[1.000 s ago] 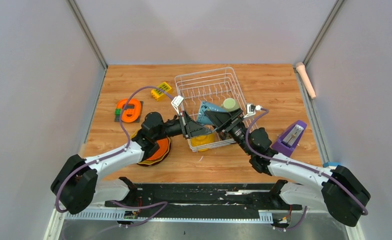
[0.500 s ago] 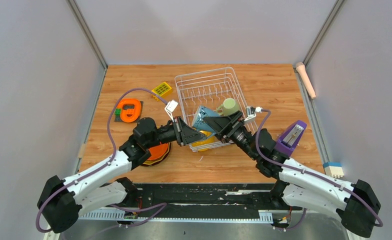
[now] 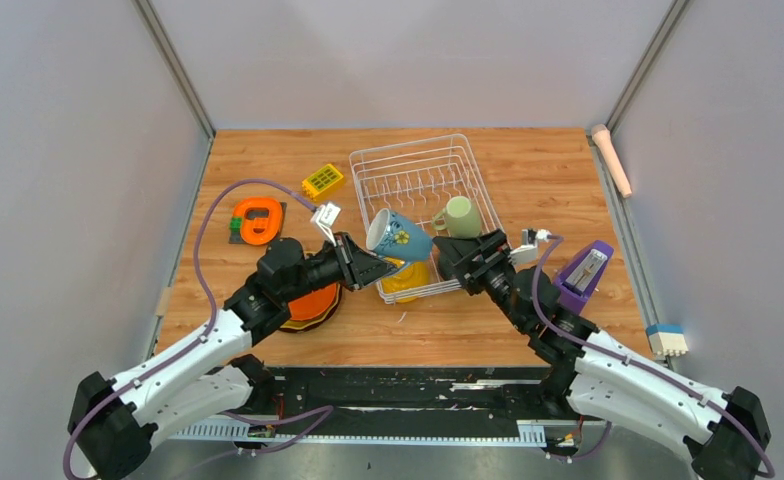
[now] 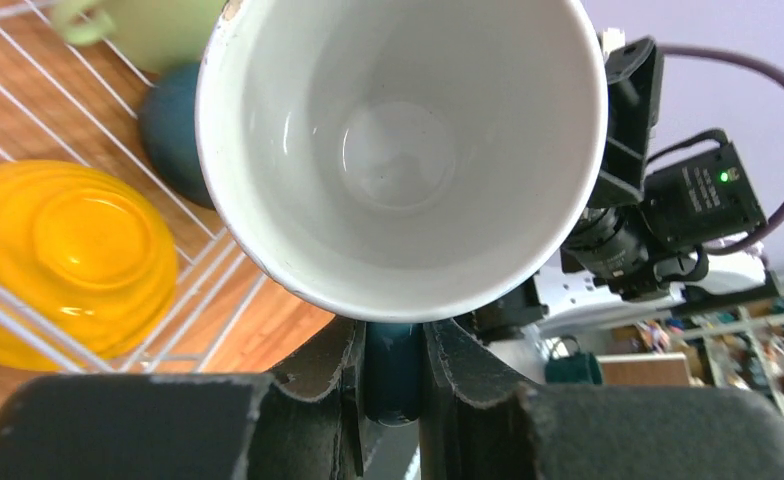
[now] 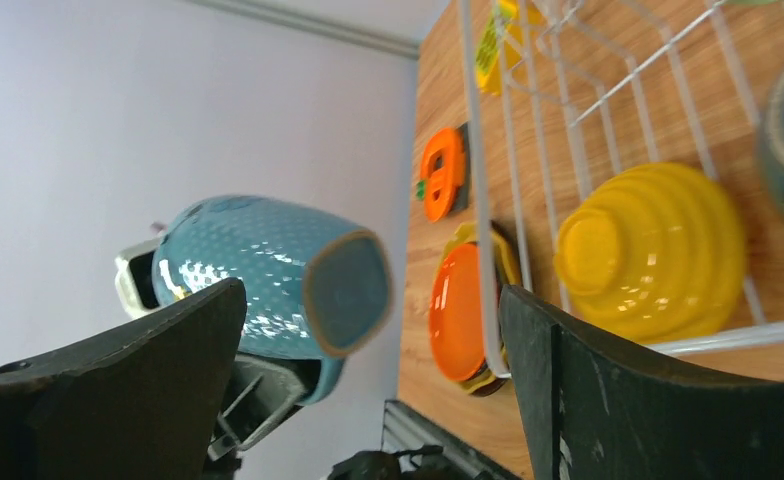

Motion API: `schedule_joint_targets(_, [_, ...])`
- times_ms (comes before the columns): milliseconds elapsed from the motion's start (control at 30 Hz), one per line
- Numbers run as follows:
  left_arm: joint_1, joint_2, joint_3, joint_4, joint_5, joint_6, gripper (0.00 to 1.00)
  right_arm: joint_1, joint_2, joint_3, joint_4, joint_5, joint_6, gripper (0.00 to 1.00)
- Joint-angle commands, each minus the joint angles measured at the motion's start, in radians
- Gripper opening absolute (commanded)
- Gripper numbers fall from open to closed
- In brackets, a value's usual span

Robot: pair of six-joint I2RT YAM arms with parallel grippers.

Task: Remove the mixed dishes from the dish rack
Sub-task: Pick up the cup from the dish rack, then place the cup at the center of the board.

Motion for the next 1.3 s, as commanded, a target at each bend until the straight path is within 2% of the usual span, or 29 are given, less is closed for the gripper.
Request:
schedule_joint_targets(0, [0.011,-0.074,0.03,0.026,-0.072,0.089,0.0,-0.008,-0.082,-0.036,-0.09,0.143,-0.012,1.0])
schedule_joint_targets(67, [0.011,-0.093,0.042,-0.019,-0.1,0.109,0.0,-0.007,-0.111,-0.043,-0.107,0.161,-0.017,1.0])
schedule_joint_targets(200, [0.011,-0.129,0.099,-0.223,-0.216,0.178,0.0,-0.008,-0.152,-0.051,-0.144,0.193,-0.023,1.0])
schedule_joint_targets(400, [0.011,-0.104,0.226,-0.565,-0.654,0.217,0.0,-0.008,-0.18,-0.056,-0.175,0.221,-0.03,1.0])
schedule_joint_targets(467, [0.011,-0.062,0.272,-0.653,-0.79,0.216,0.0,-0.008,-0.179,-0.056,-0.183,0.227,-0.031,1.0])
schedule_joint_targets(567, [0.012,0.065,0.359,-0.765,-0.921,0.218,0.0,-0.008,-0.174,-0.052,-0.189,0.235,-0.032,1.0])
schedule_joint_targets(733, [0.026,0.312,0.457,-0.788,-1.068,0.277,0.0,-0.008,-0.165,-0.042,-0.204,0.23,-0.047,1.0])
schedule_joint_targets(867, [0.094,0.453,0.549,-0.802,-1.049,0.276,0.0,-0.008,-0.168,-0.035,-0.245,0.23,-0.06,1.0])
schedule_joint_targets(933, [0.13,0.49,0.546,-0.745,-1.034,0.287,0.0,-0.008,-0.172,-0.029,-0.258,0.231,-0.067,1.0])
schedule_joint_targets(1033, [0.215,0.531,0.543,-0.709,-0.934,0.29,0.0,-0.008,-0.177,-0.027,-0.269,0.242,-0.079,1.0])
schedule_joint_targets(1167, [0.296,0.557,0.502,-0.619,-0.906,0.305,0.0,-0.008,-0.175,-0.031,-0.273,0.265,-0.077,1.0])
schedule_joint_targets(1267, [0.357,0.575,0.471,-0.527,-0.81,0.32,0.0,-0.008,-0.171,-0.034,-0.274,0.272,-0.076,1.0])
